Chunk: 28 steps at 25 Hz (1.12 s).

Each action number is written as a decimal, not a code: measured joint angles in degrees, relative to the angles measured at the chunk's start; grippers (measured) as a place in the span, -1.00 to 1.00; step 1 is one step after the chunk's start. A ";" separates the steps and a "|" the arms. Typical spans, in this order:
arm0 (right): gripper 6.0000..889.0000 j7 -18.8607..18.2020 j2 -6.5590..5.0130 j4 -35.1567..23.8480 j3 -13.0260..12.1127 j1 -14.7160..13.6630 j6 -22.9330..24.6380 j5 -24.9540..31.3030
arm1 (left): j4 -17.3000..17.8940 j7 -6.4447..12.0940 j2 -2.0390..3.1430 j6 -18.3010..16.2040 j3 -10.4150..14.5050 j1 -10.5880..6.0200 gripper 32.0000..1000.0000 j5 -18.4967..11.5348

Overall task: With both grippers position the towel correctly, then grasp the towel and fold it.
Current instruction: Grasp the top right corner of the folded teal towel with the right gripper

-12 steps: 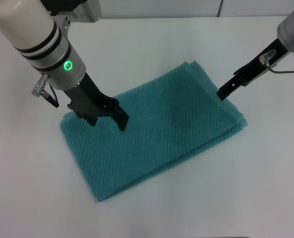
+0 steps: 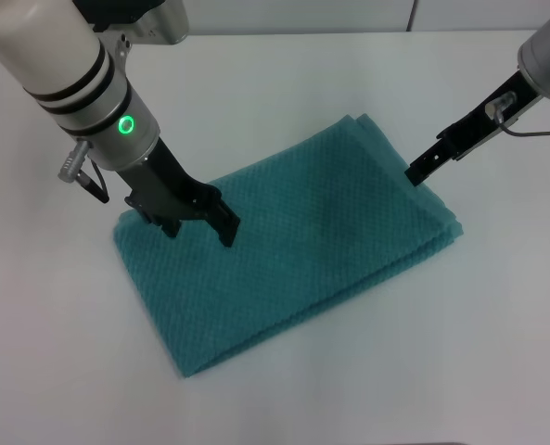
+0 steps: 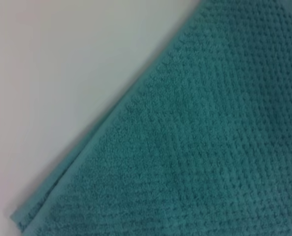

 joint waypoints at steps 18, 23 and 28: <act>0.93 -0.13 -0.09 7.56 -0.08 -0.14 7.71 -1.44 | 0.24 0.07 0.00 0.00 0.00 0.01 0.66 -0.23; 0.93 -0.17 0.32 10.88 -0.22 -0.21 11.29 -3.14 | 0.28 0.09 0.00 -0.01 0.00 -0.16 0.66 -0.32; 0.93 -0.11 0.97 12.55 -0.26 -0.94 14.26 -3.45 | 0.37 0.09 0.00 -0.29 0.00 -0.12 0.66 -0.35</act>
